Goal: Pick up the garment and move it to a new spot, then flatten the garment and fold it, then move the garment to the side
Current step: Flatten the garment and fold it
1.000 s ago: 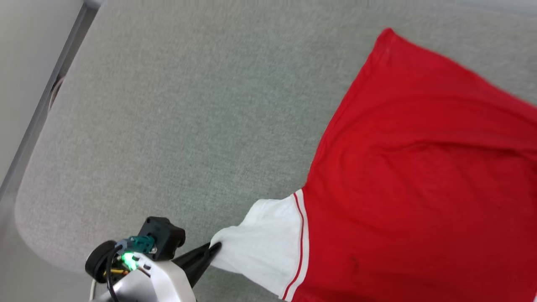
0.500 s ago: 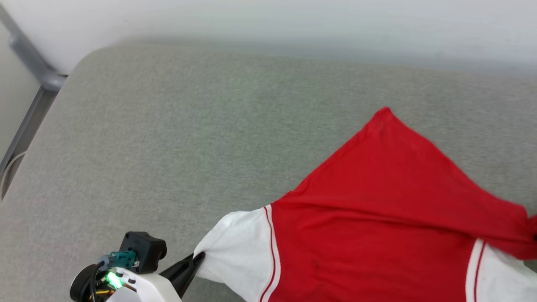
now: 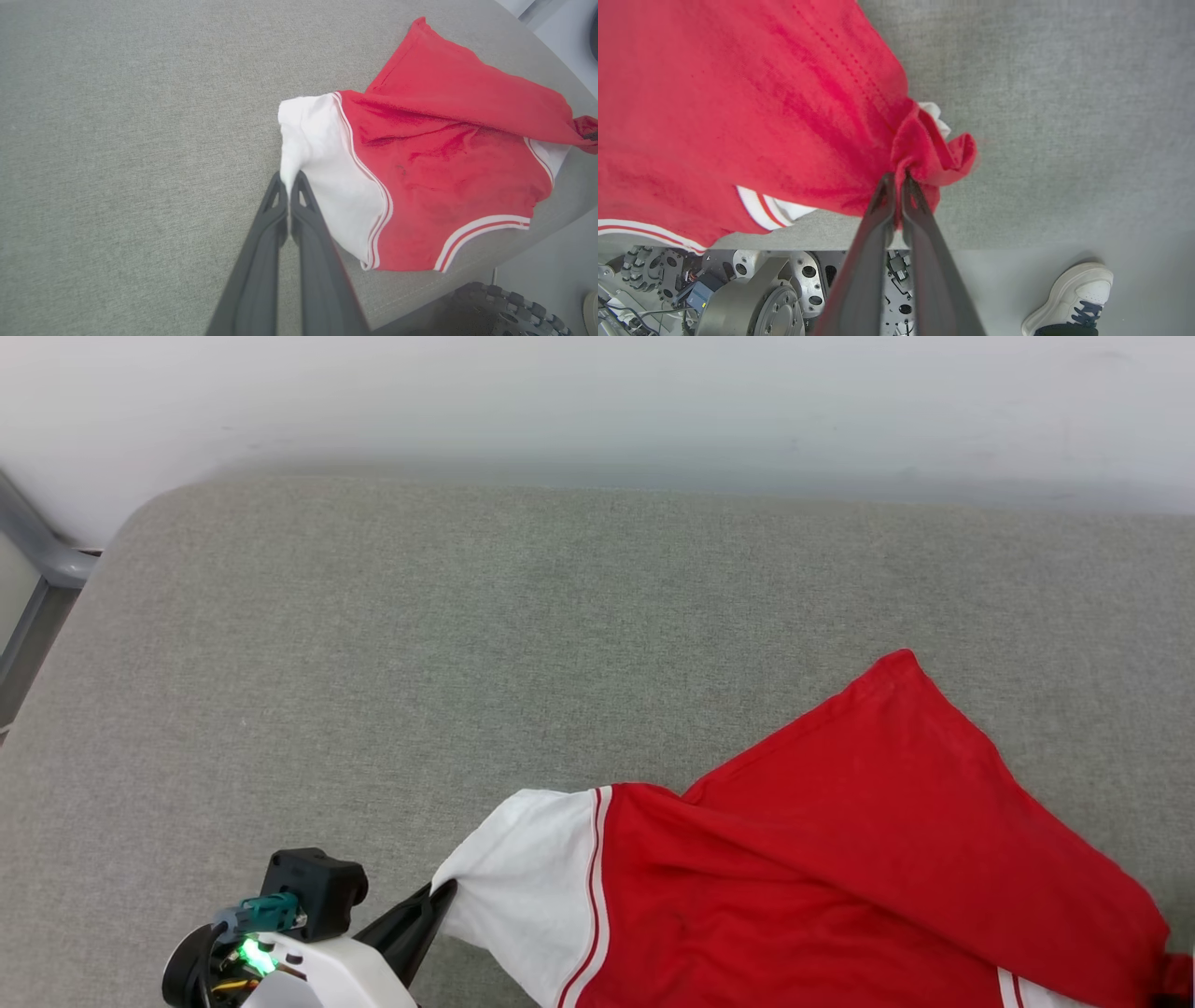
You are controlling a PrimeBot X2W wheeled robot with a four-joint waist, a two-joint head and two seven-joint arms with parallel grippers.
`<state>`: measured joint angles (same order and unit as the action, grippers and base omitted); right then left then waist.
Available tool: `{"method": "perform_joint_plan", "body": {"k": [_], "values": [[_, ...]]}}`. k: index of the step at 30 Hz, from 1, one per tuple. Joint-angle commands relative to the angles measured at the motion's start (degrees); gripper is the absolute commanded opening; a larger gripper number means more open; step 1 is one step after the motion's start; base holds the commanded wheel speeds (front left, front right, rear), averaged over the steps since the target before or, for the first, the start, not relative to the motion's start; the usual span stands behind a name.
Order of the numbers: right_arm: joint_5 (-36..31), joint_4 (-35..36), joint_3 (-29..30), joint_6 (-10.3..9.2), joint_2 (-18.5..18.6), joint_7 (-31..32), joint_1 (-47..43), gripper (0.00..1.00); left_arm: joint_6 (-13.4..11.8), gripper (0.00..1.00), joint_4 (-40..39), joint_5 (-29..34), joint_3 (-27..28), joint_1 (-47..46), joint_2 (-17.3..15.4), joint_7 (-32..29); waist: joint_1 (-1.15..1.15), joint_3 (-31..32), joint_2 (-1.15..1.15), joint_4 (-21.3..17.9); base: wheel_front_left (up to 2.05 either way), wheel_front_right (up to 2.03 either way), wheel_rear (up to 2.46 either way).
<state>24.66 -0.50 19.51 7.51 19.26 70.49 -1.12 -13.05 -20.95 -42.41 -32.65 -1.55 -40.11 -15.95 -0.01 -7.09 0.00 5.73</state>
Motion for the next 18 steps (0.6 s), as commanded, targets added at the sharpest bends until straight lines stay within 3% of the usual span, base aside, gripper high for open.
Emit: {"method": "perform_joint_plan", "body": {"k": [1,12,18], "values": [[0.6,0.2,-0.7,-0.04,0.4,-0.5,0.9,1.00,0.3,0.00,0.1,0.3,0.1,-0.8,0.1,0.1,0.01,0.1,0.00,0.1,0.00,0.00,0.00],[4.5,7.0,-4.3,-0.04,3.8,1.5,9.2,1.00,0.2,0.00,-0.6,0.6,-0.4,-0.6,-0.1,0.2,0.01,-0.3,0.00,1.8,0.00,0.00,0.00],[3.5,9.2,-9.1,-0.04,3.0,1.4,16.9,1.00,0.4,0.00,-2.5,1.7,-0.6,-2.0,-0.2,0.3,0.01,-3.7,0.00,4.1,0.00,0.00,0.00]]}}
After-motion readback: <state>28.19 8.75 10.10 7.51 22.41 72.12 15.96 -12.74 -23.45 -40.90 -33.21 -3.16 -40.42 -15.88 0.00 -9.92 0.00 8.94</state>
